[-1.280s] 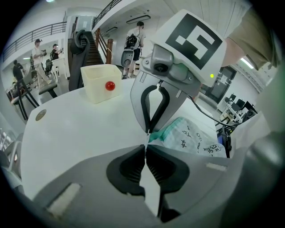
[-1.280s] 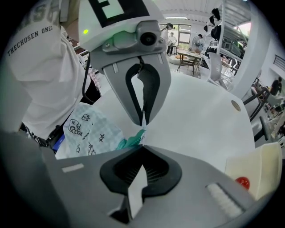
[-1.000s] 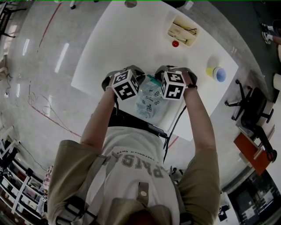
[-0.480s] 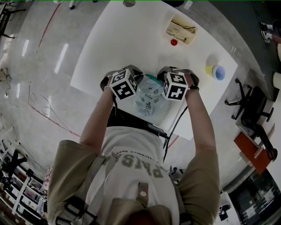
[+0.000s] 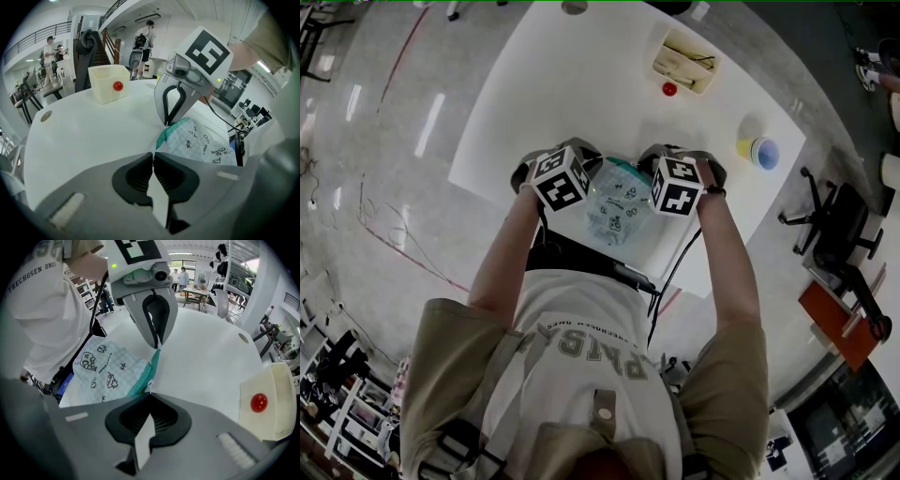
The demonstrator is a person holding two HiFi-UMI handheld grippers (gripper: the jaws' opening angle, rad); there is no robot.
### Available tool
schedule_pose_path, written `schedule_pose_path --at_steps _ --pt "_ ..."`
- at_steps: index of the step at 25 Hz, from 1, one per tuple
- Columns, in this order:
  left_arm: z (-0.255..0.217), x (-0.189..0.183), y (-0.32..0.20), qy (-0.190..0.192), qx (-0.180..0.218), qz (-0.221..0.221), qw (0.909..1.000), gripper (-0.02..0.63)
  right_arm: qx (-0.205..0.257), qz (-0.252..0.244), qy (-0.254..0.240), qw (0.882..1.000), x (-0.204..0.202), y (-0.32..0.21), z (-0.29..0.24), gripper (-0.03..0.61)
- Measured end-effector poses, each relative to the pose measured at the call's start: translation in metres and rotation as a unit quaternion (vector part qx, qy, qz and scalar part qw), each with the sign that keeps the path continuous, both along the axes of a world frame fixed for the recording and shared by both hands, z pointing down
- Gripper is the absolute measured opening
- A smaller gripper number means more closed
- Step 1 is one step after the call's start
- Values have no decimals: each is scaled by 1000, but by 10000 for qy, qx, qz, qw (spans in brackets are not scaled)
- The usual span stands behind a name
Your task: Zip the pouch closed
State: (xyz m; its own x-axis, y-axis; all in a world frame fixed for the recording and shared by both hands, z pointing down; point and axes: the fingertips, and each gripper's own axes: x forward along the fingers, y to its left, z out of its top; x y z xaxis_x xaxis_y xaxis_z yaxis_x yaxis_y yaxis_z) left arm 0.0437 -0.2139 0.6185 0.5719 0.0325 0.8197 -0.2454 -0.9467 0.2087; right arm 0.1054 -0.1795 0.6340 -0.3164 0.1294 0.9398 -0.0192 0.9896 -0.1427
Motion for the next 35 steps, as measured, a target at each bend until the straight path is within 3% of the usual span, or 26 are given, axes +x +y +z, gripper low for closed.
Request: schedule_pose_path --at_steps 35 --pt "9 -15 0 -210 78 -205 9995 21 -20 179 237 9996 36 22 1 -2"
